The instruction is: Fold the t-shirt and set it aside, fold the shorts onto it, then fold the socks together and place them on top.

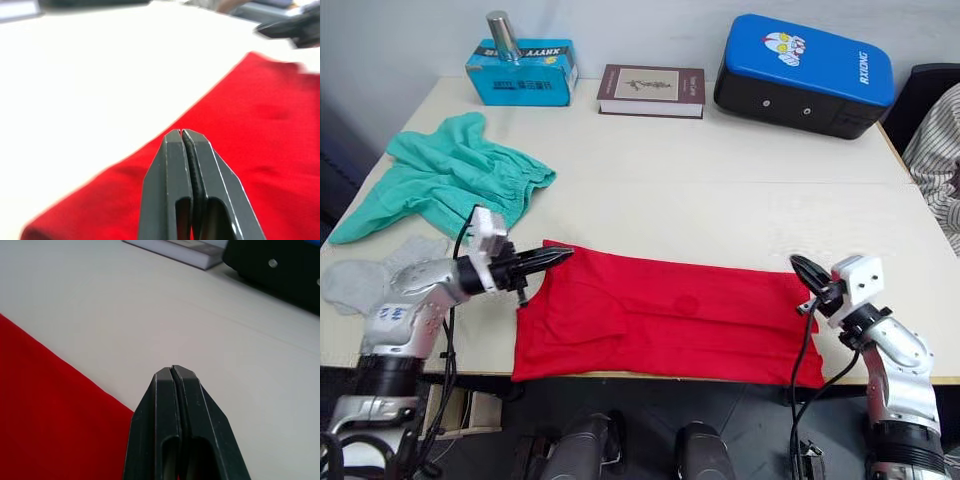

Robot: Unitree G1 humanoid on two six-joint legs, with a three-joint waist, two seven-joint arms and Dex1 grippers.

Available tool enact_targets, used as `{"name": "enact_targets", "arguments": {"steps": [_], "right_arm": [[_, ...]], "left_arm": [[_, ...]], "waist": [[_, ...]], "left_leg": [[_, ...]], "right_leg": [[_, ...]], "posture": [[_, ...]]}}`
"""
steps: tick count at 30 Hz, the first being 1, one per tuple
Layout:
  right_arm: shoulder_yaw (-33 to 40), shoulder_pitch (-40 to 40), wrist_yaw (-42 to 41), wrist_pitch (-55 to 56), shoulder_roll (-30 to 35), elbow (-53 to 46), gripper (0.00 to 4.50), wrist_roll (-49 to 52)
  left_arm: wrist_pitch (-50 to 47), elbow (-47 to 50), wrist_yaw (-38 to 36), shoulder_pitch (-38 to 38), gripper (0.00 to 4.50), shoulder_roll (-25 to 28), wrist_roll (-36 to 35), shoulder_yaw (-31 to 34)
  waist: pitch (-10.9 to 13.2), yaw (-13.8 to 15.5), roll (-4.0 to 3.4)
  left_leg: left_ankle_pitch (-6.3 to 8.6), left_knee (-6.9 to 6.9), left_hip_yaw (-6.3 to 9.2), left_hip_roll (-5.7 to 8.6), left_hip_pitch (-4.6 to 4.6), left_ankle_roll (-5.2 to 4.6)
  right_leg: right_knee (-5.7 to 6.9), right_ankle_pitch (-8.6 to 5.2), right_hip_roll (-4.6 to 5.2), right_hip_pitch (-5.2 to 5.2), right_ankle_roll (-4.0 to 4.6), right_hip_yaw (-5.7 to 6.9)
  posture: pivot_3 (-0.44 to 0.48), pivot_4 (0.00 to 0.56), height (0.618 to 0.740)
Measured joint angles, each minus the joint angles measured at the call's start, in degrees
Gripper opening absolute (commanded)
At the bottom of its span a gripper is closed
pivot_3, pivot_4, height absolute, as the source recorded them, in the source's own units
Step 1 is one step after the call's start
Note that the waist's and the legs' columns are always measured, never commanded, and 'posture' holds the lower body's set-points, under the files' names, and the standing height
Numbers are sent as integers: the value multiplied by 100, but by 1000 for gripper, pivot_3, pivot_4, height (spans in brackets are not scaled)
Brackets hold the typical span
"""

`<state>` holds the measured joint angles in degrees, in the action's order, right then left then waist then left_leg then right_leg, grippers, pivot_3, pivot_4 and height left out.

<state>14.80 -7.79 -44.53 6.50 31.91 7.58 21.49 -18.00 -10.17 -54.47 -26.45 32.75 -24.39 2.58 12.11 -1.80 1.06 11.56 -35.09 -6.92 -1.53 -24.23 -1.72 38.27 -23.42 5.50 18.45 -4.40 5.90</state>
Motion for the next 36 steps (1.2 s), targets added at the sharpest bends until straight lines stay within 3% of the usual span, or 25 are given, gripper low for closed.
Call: {"name": "enact_targets", "arguments": {"steps": [4,8,15,20,23,29,34,35,36], "right_arm": [[-736,-41,379,-360,-460,-591,0,-391],[-1066,318,803,-441,-720,-893,0,-804],[34,754,1077,-250,-346,-143,0,-608],[585,878,514,-331,-61,139,0,41],[630,843,-135,-982,406,-314,591,714],[362,350,-1647,-2465,2212,-12,2733,995],[-597,-1140,-2341,-2393,2415,1420,4476,237],[-776,-1421,-2417,-2349,2409,1698,4500,55],[-1006,-1771,-2499,-2252,2368,2062,4500,-163]], "left_arm": [[152,-238,186,16,39,-302,406,-382],[480,-658,549,4,39,-307,736,-273],[1142,-1528,940,-169,39,-315,906,126],[1493,-1732,780,-190,39,-367,880,174],[1559,-1522,261,-40,649,-357,615,216],[1120,193,-1357,492,2615,354,-320,280],[730,1424,-1975,970,4172,478,-780,68],[674,1572,-1977,1010,4468,415,-821,21],[621,1706,-1949,1066,4468,365,-891,-10]], "waist": [[0,2,3],[-1,52,3],[-3,102,5],[-3,57,4],[-2,-6,4],[-3,24,4],[0,7,-1],[2,10,-4],[2,11,-3]], "left_leg": [[-6,2,1,-7,-1,15],[-5,1,9,-2,-2,13],[1,2,4,7,0,-4],[-1,5,-1,3,0,-1],[0,5,-6,-2,0,0],[2,5,-2,-7,1,1],[4,1,-14,-4,-2,-7],[4,3,-14,-4,-3,-7],[4,2,-14,-5,-2,-6]], "right_leg": [[20,-1,-5,16,1,0],[15,-1,0,10,2,1],[-24,-1,7,-9,2,0],[-17,-1,2,-4,2,1],[-16,0,2,0,3,2],[-28,2,-1,-8,7,5],[-43,1,3,-7,7,-1],[-43,1,2,-6,8,-1],[-42,1,2,-5,8,-1]], "posture": [[0,150,740],[0,150,740],[0,150,740],[0,150,740],[0,150,740],[0,150,740],[0,150,740],[0,150,740],[0,150,740]]}}
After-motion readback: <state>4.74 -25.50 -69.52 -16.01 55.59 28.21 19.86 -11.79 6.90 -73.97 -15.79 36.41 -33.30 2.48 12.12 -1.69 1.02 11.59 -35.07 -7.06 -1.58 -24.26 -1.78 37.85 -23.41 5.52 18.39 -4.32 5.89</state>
